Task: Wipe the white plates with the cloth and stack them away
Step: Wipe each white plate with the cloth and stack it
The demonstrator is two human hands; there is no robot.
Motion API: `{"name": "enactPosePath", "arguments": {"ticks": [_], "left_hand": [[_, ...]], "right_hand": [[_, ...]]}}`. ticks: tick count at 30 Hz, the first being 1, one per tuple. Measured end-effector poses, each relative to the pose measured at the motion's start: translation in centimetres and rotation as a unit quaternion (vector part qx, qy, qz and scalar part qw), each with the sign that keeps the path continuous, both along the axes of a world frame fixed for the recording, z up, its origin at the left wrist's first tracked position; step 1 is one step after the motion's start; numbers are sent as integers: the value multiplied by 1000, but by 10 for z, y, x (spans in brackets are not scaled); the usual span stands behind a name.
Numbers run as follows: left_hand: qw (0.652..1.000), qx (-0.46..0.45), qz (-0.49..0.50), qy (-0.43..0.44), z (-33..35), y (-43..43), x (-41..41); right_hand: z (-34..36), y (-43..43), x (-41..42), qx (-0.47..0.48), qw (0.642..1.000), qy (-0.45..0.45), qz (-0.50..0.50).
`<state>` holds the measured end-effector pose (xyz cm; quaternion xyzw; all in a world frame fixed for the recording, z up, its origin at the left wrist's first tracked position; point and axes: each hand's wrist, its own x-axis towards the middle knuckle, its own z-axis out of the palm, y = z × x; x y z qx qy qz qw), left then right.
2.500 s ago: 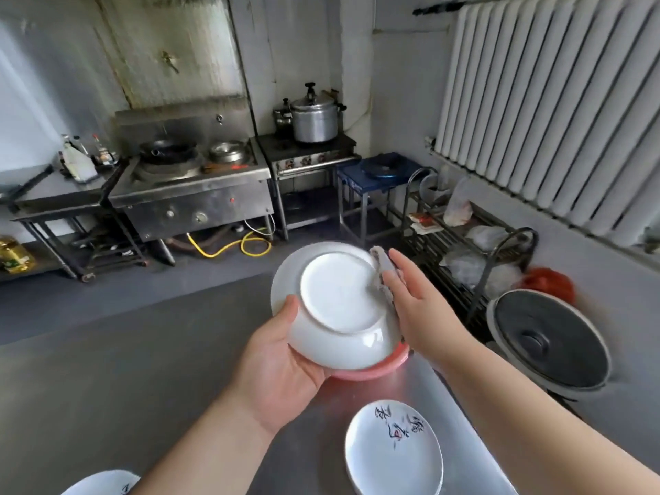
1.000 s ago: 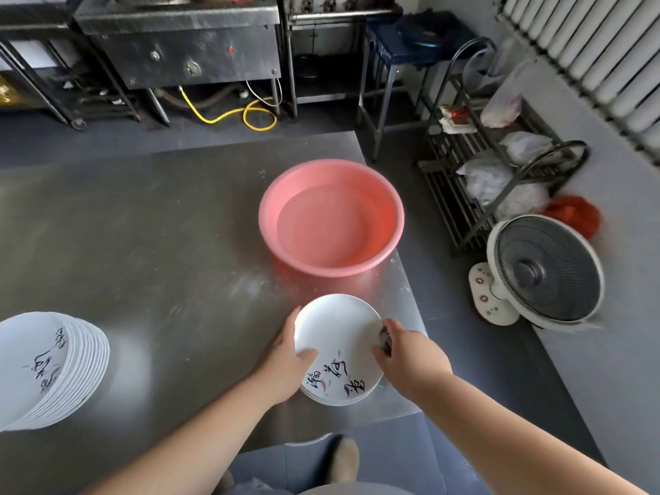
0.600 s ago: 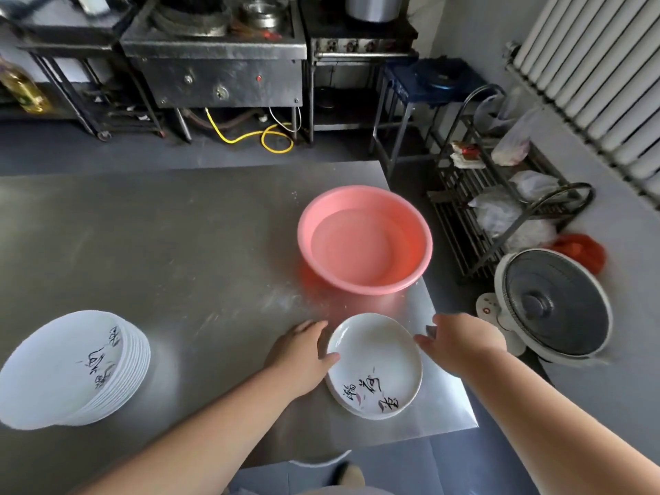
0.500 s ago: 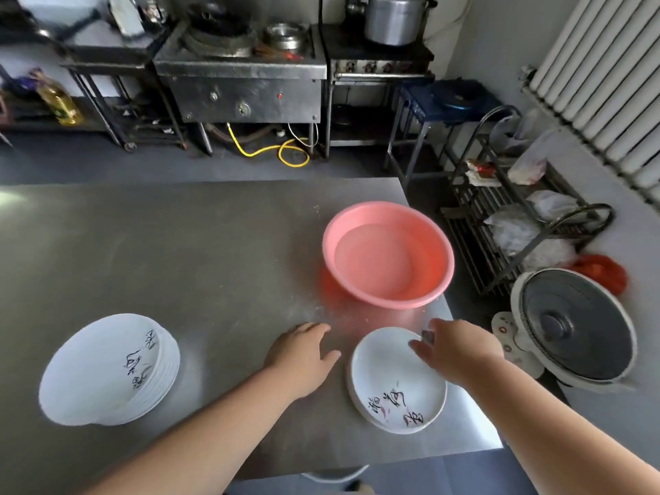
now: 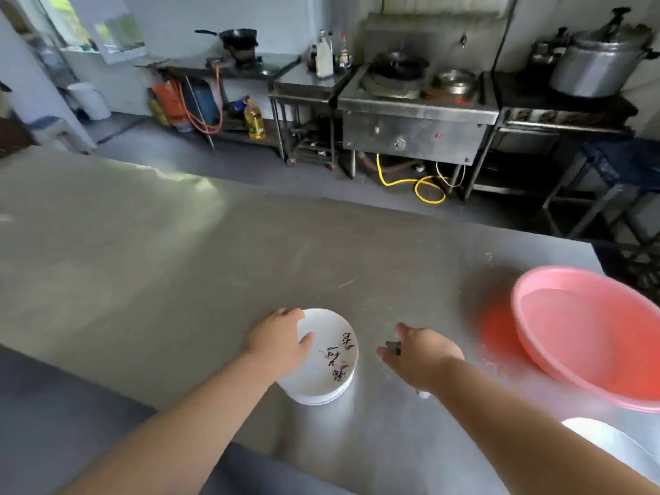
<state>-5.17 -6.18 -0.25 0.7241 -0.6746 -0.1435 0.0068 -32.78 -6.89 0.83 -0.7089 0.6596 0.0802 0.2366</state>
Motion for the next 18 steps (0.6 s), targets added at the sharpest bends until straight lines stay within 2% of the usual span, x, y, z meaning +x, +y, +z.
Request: {"name": "enactPosePath", "arguments": {"ticks": [4,10,15,18], "left_hand": [[998,42,46,-9,-13,12,49],[996,80,32,19,-38,18,63],[995,71,36,67,-49,12,66],[990,39,59,120,-47,8,67]], "right_hand": [[-19,-1,61,45,998,-29,-10],[-39,-1,84,23,999,9,-49],[-48,-5,84,15,994,-31,-99],[-48,-9,81,57,990,-61,-117]]}}
